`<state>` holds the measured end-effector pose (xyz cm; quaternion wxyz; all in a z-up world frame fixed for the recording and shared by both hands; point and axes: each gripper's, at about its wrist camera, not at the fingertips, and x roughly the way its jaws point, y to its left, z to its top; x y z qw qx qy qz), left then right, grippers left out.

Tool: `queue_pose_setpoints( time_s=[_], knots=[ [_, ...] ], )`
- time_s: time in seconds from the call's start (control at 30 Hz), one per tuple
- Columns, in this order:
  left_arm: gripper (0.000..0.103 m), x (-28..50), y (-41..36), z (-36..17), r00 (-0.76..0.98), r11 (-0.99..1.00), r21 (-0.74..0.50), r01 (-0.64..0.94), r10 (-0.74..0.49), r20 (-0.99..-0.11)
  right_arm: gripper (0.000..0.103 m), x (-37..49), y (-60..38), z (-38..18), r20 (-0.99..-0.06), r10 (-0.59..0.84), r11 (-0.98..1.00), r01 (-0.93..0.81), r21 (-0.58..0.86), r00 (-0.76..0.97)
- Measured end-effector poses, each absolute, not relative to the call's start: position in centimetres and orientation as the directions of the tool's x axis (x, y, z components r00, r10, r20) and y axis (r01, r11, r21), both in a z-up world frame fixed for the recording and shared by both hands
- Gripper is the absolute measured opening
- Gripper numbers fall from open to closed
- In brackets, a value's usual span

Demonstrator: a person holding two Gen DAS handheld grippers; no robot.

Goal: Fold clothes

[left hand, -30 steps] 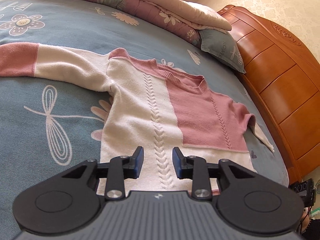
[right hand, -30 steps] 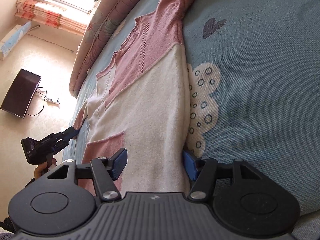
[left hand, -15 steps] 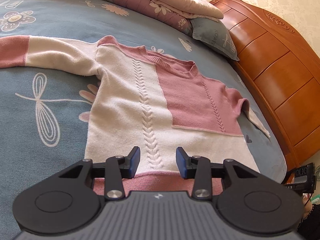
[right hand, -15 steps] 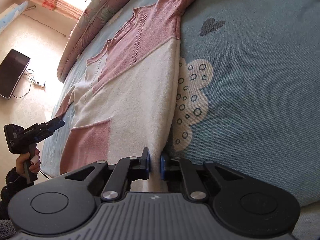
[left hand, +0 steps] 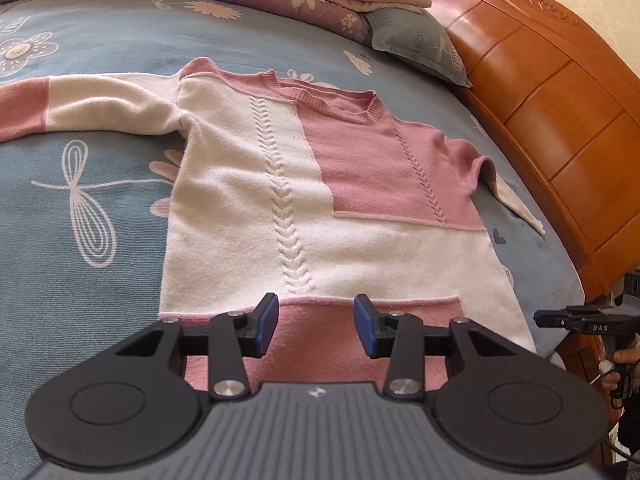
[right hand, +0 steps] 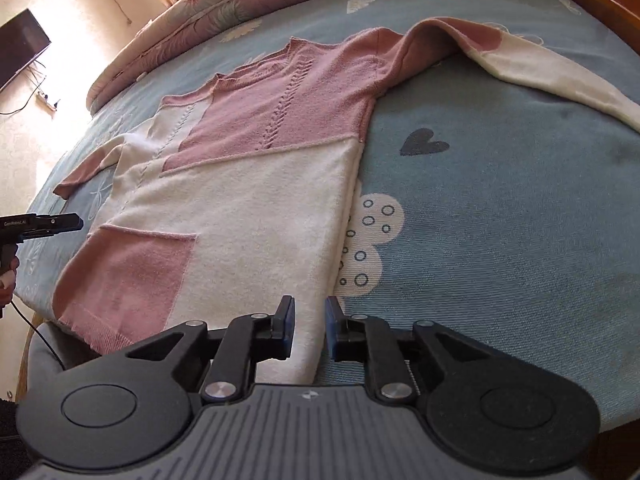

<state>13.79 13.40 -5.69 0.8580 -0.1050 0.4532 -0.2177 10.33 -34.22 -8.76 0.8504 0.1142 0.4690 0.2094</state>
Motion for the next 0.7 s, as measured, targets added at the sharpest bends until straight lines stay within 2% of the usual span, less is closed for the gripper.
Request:
queue_pose_setpoints(
  time_s=[0.13,0.17,0.3,0.37,0.47,0.7],
  knots=[
    [0.056,9.9,7.7,-5.0,0.466,0.835,-0.148,0.530,-0.433,-0.771,0.051,10.3,-30.6,-8.1,-0.734,0.480,0.872,-0.350,0.341,0.480],
    [0.057,8.7,6.3,-4.9,0.464,0.804,-0.085,0.589,-0.422,-0.779,0.054,10.2,-29.7,-8.0,-0.734,0.480,0.869,-0.377,0.321,0.480],
    [0.062,4.7,2.6,-5.5,0.428,0.655,0.050,0.754,-0.432,-0.794,0.056,9.8,-26.9,-8.1,-0.746,0.480,0.849,-0.458,0.263,0.461],
    [0.064,3.5,1.6,-5.9,0.400,0.606,0.061,0.793,-0.443,-0.802,0.060,9.6,-26.1,-8.4,-0.746,0.484,0.841,-0.481,0.250,0.457],
    [0.066,2.4,0.6,-7.0,0.402,0.563,0.116,0.819,-0.418,-0.815,0.061,9.3,-25.4,-8.8,-0.752,0.480,0.836,-0.495,0.236,0.452],
    [0.066,0.4,-1.5,-10.6,0.514,0.425,0.379,0.822,-0.269,-0.814,0.063,8.2,-24.7,-9.3,-0.752,0.488,0.823,-0.520,0.228,0.443]
  ],
)
